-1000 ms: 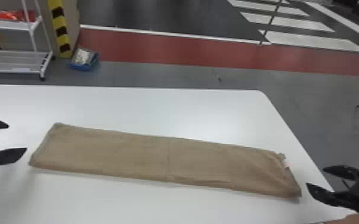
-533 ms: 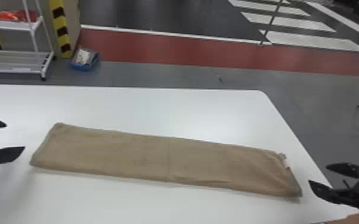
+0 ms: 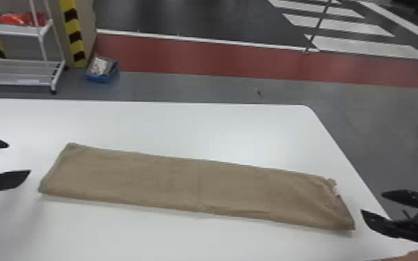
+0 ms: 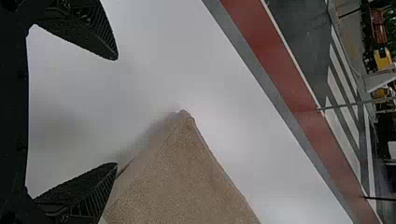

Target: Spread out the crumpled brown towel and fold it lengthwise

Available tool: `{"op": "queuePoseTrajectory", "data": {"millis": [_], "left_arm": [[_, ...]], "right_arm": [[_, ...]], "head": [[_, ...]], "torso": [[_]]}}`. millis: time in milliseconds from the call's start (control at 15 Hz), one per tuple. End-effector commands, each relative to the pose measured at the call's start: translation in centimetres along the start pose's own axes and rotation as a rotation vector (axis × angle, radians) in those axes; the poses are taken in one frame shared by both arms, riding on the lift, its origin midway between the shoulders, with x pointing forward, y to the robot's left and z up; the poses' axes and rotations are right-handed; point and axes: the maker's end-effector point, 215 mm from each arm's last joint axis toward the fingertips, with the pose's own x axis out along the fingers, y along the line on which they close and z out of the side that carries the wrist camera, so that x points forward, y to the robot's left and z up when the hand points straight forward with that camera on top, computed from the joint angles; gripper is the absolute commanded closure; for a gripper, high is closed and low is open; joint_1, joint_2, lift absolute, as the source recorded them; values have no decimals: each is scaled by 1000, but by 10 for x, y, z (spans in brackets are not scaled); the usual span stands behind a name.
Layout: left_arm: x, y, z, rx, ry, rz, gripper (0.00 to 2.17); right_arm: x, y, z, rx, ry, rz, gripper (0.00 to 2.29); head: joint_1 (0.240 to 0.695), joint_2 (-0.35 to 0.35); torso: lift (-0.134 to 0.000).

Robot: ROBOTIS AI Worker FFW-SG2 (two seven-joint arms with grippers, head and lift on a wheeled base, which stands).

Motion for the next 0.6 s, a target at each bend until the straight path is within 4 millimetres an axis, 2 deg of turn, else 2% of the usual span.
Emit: {"op": "queuePoseTrajectory", "data": {"millis": [0, 200, 533], "left_arm": [[-6, -1, -4, -13, 0, 5, 80], [-12, -4, -9, -25, -3, 7, 80], [-16, -4, -5, -28, -15, 7, 80]], "right_arm": [[1, 2, 1, 4, 2, 3, 296], [1, 5, 4, 7, -3, 5, 296], [3, 8, 9, 7, -13, 5, 275]], "head": [[695, -218], [695, -212], [695, -203]], "torso": [[-124], [-124], [-124]]}}
